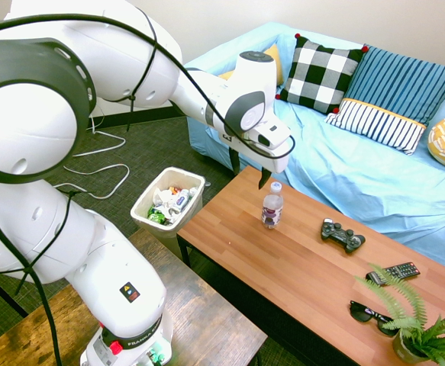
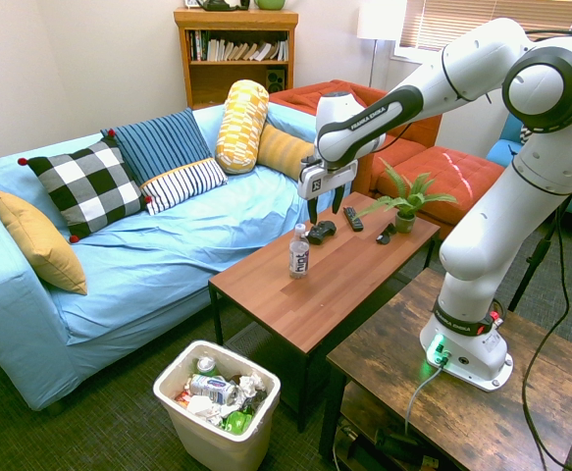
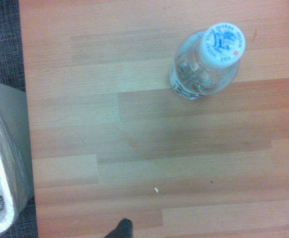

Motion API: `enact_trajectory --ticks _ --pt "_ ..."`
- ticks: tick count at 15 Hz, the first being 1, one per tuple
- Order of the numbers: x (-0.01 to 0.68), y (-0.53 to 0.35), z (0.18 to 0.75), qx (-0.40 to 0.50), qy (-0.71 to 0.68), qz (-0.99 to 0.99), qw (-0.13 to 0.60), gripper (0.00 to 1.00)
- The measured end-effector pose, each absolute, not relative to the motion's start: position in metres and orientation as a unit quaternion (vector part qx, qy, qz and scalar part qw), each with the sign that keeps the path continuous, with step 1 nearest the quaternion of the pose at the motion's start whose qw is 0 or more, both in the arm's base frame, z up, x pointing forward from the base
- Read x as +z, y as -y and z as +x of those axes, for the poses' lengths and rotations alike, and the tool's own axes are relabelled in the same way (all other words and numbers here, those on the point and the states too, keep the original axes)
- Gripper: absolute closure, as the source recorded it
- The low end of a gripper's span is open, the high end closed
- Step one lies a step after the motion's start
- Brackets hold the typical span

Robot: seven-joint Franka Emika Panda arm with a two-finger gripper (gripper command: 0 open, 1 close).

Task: Throw the bottle in the trash bin

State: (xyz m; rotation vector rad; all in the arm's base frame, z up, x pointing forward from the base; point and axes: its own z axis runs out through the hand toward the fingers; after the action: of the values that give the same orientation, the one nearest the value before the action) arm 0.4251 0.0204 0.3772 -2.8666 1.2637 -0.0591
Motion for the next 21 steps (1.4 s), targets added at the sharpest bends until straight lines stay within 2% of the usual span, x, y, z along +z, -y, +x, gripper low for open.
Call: enact_trajectory --ticks 6,13,19,20,21 --pt "0.365 -0.009 0.447 -0.039 -0.422 -0.906 0.008 0.00" --pt "0.322 0.002 0.531 -0.008 -0.431 -0.902 0.000 0.00" --pt "0.275 -0.008 0.551 0.031 -0.433 -0.900 -0.033 0.00" --pt "0.270 -0.007 0.552 0.034 -0.435 -0.899 -0.036 1.00" --pt "0.264 -0.007 0.552 0.038 -0.436 -0.898 -0.039 1.00"
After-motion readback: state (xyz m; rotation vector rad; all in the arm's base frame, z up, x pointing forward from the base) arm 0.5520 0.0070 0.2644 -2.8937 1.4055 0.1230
